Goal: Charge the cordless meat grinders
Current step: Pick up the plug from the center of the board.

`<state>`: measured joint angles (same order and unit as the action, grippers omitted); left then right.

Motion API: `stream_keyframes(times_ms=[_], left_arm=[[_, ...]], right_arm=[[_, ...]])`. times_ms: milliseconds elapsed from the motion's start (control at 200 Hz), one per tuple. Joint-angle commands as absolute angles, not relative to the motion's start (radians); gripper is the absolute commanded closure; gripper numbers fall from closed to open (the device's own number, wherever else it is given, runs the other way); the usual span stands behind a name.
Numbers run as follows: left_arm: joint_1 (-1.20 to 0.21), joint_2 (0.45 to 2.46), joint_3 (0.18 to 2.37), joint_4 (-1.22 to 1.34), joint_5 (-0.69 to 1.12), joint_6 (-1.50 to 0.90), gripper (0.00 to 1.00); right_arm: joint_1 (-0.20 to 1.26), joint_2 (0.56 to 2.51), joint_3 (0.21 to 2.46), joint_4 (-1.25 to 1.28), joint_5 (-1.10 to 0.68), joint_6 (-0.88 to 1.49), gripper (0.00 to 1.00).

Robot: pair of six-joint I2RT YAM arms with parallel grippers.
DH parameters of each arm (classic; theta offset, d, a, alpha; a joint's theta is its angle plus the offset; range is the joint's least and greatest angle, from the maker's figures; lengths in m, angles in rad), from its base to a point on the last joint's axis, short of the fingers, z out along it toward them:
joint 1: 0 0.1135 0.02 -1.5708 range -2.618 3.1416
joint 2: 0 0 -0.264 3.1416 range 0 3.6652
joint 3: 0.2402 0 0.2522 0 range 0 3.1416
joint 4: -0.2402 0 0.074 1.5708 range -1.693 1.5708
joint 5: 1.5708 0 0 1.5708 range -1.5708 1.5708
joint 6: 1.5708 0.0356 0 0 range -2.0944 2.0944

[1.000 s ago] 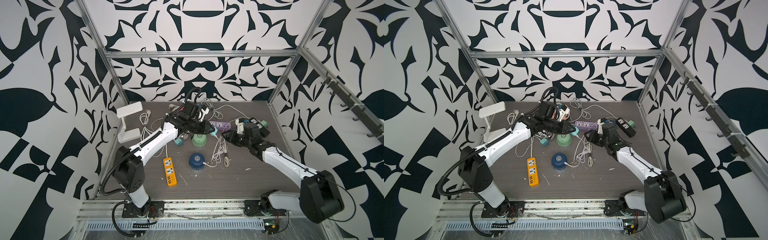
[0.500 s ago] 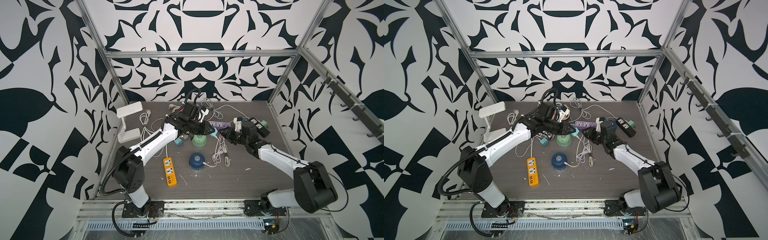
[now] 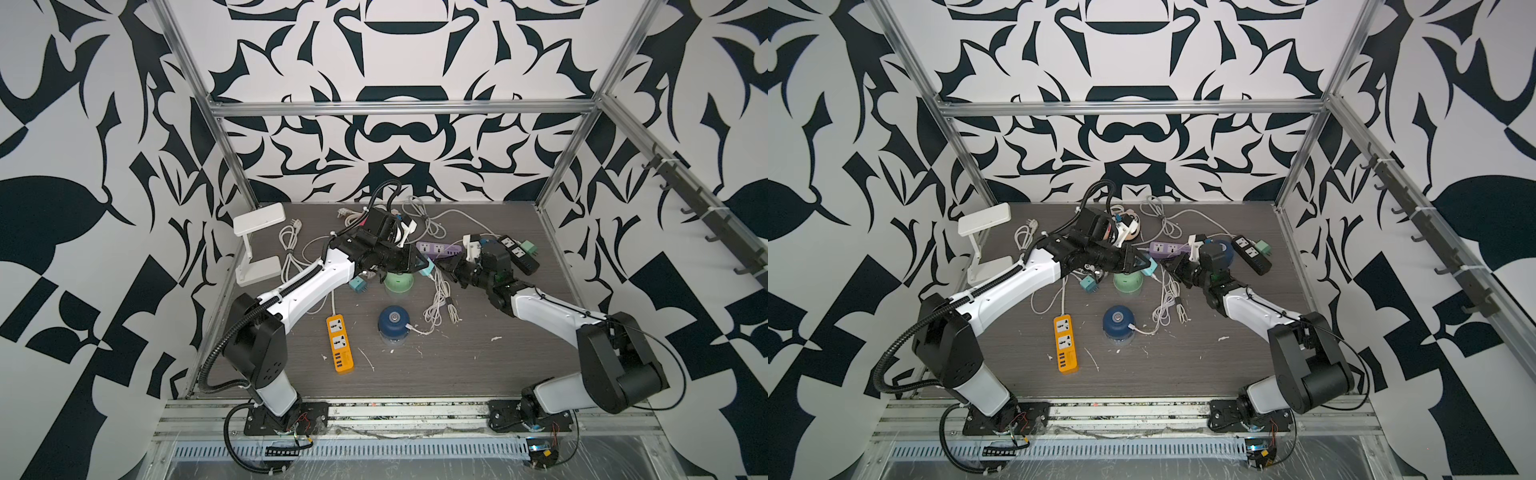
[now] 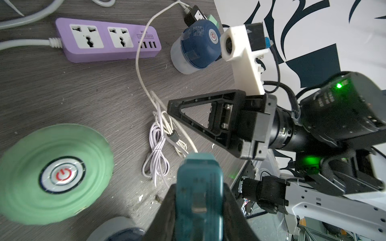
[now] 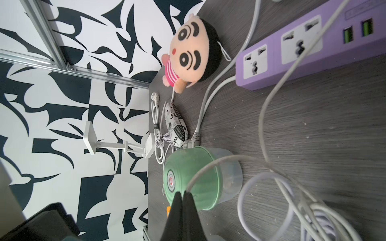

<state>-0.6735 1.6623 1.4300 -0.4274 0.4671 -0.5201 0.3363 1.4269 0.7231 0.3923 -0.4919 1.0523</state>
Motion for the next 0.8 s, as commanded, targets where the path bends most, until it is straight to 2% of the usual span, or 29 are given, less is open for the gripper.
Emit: stream_keyframes(times_ms=[0,210,450,635,795], left_arm=[[-0.673,1.619,1.417,-0.419,0.458,-0.516,1.0],[-0.661,1.609,1.42,-0.444,0.418,-0.507,1.0],[-0.625,1.587,1.415,-0.449,0.406,-0.508,1.0],[-0.602,1.573,1.431,-0.452,0.416,-0.505,1.0],[-0.594,1.575,1.469,-0.474,0.431,-0.488,1.0]], right_arm=[[0.336,1.337,0.726,0.43,-0.522,1.055,1.0],[0.279,1.144,0.744,0.201,-0.514,0.953,1.0],[0.164,0.942,0.818,-0.205,-0.441,0.723,1.0],[0.112,0.899,0.863,-0.427,-0.311,0.577,1.0],[0.092,0.909,0.868,-0.479,-0.229,0.51,1.0]])
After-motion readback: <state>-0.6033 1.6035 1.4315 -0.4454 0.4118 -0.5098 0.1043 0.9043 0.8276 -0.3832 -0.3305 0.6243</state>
